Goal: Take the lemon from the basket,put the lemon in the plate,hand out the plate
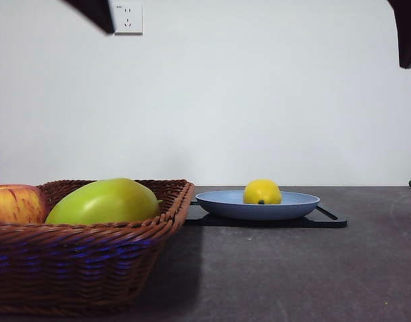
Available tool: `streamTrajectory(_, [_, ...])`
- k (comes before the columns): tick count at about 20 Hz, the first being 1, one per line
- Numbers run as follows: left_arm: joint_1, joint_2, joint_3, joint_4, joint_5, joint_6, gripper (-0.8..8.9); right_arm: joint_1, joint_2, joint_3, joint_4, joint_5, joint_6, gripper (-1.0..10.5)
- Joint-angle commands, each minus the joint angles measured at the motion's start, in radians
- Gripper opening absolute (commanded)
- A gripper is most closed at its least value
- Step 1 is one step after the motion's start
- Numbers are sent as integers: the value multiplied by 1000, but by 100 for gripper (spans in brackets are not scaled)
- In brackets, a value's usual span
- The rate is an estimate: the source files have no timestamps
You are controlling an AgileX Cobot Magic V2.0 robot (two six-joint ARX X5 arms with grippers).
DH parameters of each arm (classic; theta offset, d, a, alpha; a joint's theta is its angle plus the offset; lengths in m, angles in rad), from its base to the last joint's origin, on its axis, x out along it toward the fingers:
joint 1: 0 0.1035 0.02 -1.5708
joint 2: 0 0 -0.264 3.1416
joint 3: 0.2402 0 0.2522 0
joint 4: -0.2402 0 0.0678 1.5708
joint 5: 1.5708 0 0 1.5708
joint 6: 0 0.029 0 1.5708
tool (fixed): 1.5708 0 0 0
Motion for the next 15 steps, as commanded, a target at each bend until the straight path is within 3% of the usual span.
streamTrajectory(1, [42,-75,-131,125,41,-37,6,78,-124,-131,171,64,48,3])
streamTrajectory(8, [73,-517,-703,605,35,-135,6,228,-542,-639,769,90,43,3])
streamTrajectory(10, [74,-665,-853,729,31,-205,6,246,-648,-785,912,90,39,3])
streamTrajectory(13, [73,-830,-987,814,31,-285,6,248,-734,-904,961,90,62,3])
streamTrajectory(15, [73,-893,-1013,811,31,-292,6,247,-747,-919,955,90,68,3])
